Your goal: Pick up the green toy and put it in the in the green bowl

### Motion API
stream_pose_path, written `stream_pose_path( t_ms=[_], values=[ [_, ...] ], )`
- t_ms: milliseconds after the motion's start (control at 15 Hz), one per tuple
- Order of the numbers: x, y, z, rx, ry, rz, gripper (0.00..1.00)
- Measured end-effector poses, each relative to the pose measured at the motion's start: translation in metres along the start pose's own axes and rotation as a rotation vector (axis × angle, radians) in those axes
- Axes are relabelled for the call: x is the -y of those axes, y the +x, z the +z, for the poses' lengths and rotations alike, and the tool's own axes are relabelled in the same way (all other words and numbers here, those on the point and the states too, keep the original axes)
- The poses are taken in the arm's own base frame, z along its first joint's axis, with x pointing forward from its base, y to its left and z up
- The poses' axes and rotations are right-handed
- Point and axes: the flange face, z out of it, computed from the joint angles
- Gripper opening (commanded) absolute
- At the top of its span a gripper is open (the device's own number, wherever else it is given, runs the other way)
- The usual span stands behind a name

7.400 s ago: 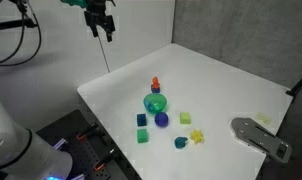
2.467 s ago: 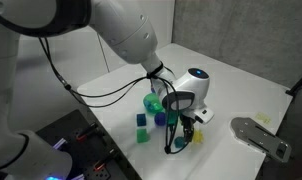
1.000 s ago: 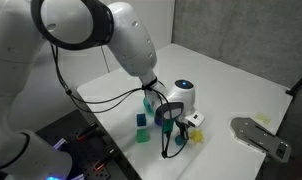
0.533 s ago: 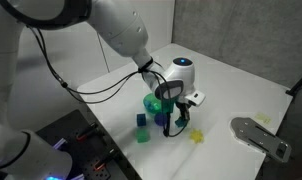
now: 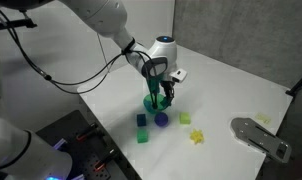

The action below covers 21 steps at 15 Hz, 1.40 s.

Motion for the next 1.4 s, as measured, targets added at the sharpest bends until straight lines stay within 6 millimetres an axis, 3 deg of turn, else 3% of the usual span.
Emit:
stream_pose_path(
  t_ms=[133, 200, 267, 467, 800, 1067, 1400],
  values=[
    [0.023, -0.018, -0.001, 0.007, 0.007, -0.033, 0.04],
    [0.033, -0.026, -0.001, 0.009, 0.006, -0.047, 0.36],
    [0.041, -0.033, 0.000, 0.007, 0.004, -0.059, 0.37],
    [0.058, -0.044, 0.000, -0.022, 0.003, -0.078, 0.59],
    [0.058, -0.036, -0.012, -0.082, 0.023, -0.068, 0.98],
    [0.050, -0.023, -0.048, -0.101, 0.046, -0.042, 1.00],
    [0.027, -0.018, -0.116, -0.039, 0.046, -0.050, 1.00]
  ],
)
